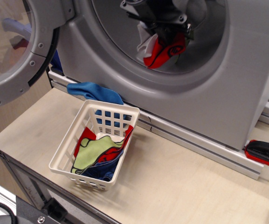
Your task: Put clothes in laundry machine
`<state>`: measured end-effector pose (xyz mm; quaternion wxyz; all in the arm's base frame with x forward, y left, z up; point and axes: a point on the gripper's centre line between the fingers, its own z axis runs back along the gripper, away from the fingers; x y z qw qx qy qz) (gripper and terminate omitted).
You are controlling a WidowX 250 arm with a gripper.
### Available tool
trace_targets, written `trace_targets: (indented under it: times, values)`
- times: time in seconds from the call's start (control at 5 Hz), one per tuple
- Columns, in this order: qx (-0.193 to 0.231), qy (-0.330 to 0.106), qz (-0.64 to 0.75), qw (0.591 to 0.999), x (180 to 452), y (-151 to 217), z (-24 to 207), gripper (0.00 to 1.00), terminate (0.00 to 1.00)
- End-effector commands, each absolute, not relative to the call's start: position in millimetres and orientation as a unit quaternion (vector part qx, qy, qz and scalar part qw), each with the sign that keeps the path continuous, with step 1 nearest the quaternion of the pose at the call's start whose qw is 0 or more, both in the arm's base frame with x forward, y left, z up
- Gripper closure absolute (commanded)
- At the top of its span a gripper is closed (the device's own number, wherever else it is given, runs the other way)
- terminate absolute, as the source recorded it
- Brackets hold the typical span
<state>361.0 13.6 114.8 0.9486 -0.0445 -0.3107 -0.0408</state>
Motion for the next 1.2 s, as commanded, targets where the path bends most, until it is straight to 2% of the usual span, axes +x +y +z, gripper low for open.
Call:
trace_targets:
  times: [0.0, 0.2, 0.6, 0.8, 1.0]
  values:
    - [-0.035, -0.360, -0.027, 0.932, 378.3, 21.1, 129.6, 1.00, 0.00]
    - [-0.019, -0.349, -0.014, 0.937, 379.0, 25.6, 123.4, 0.00, 0.00]
    - [-0.020, -0.346, -0.002, 0.938, 370.5, 29.6, 122.4, 0.00, 0.00]
    - [-0.023, -0.342, -0.013, 0.939, 355.0, 29.2, 121.8, 0.00, 0.00]
    - [-0.024, -0.317, -0.014, 0.948, 334.8, 31.3, 123.1, 0.00, 0.00]
